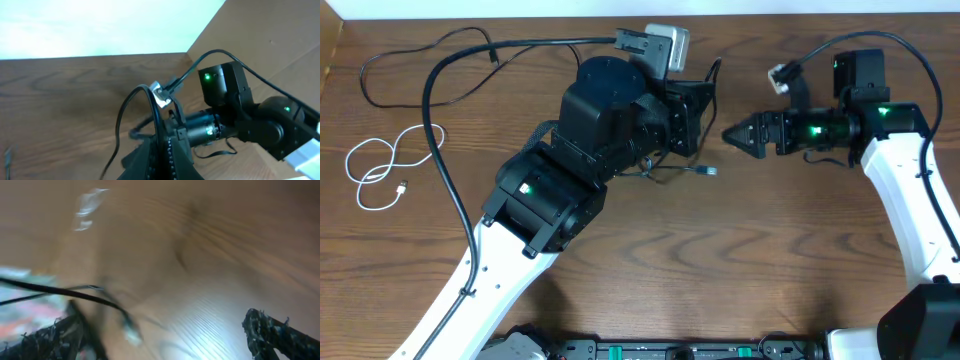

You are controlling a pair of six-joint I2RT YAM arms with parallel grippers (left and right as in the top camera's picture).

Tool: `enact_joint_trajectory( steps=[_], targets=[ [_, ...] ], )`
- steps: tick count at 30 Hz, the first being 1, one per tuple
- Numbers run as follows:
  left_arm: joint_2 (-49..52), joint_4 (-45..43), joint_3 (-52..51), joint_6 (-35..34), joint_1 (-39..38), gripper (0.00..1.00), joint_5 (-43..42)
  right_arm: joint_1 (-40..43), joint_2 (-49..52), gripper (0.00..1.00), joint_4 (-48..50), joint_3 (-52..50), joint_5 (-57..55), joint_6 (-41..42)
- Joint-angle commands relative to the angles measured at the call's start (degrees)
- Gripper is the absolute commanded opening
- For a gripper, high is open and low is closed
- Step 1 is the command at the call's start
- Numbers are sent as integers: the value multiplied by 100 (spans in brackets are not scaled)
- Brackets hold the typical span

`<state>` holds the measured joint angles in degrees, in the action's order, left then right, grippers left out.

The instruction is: Untangle cables

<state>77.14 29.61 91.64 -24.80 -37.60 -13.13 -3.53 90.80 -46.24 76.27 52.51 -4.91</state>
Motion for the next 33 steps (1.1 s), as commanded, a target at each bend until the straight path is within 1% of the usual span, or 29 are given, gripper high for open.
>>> enact_joint_trajectory(
  steps=[1,4,6,9,12,13,18,22,29,33],
  targets=[
    [13,-33,33,-348,4,7,74,-177,-7,99,127,-31,1174,-546],
    [13,-39,33,-363,4,7,76,-396,-7,99,243,-31,1167,-555],
    [13,-46,33,-363,4,7,74,-542,-7,91,354,-31,1073,-546],
    [11,-52,33,-404,4,8,76,-686,-7,82,415,-31,638,-535],
    [0,-46,33,-404,4,8,76,-730,-7,64,415,-31,116,-254],
    [-4,-46,33,-402,4,7,76,-730,-7,60,413,-31,-33,-177],
    [-11,-13,33,-404,63,7,79,-695,-7,55,376,-31,-793,83],
    [-13,-20,33,-404,68,7,76,-710,-7,48,389,-31,-785,83],
    [-13,-98,33,-407,68,7,76,-793,-7,28,398,-31,-780,83],
    [-22,-140,33,-452,68,8,76,-815,-7,26,424,-31,-782,83]
  ],
)
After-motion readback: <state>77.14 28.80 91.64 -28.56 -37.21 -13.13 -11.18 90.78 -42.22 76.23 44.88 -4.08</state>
